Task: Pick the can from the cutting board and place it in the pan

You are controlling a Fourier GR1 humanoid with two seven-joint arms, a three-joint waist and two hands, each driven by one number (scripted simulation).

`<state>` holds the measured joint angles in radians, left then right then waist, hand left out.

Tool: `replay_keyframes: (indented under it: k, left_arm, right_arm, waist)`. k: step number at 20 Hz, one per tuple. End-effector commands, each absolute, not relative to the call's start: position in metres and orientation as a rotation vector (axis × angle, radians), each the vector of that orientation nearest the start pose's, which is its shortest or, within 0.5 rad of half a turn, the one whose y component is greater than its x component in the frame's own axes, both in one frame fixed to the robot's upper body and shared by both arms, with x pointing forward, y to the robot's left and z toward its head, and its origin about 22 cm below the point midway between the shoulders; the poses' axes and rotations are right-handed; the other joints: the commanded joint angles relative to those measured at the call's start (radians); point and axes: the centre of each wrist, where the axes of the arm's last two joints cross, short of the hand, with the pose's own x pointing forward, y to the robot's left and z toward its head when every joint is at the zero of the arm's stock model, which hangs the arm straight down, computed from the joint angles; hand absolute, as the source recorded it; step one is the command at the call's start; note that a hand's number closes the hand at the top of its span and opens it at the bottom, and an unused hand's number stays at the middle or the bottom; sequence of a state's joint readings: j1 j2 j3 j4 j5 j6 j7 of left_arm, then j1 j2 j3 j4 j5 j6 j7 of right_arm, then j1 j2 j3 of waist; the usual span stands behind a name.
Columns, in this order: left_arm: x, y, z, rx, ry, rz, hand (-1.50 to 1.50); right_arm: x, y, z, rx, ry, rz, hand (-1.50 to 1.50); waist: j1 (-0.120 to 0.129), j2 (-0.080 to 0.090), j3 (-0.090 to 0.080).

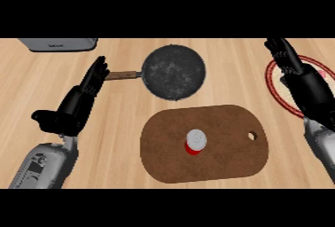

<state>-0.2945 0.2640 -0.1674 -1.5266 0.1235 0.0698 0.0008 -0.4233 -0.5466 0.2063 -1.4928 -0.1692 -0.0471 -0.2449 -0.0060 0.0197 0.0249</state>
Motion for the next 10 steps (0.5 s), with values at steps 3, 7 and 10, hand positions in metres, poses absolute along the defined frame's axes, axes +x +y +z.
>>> replay_keyframes:
  k: [3, 7, 10]
  left_arm:
    - [0.294, 0.289, 0.046, 0.275, -1.520, -0.230, 0.00]
    - [0.278, 0.310, 0.018, 0.351, -1.361, -0.141, 0.00]
    - [0.259, 0.348, 0.006, 0.494, -1.234, -0.078, 0.00]
  right_arm:
    - [0.322, -0.216, 0.116, -0.006, -1.988, 0.289, -1.50]
    - [0.323, -0.225, 0.157, -0.106, -2.320, -0.275, -1.50]
    - [0.304, -0.288, 0.059, -0.667, -1.749, -0.148, 1.50]
  waist:
    - [0.023, -0.022, -0.026]
    - [-0.045, -0.078, 0.023]
    - [-0.066, -0.033, -0.027]
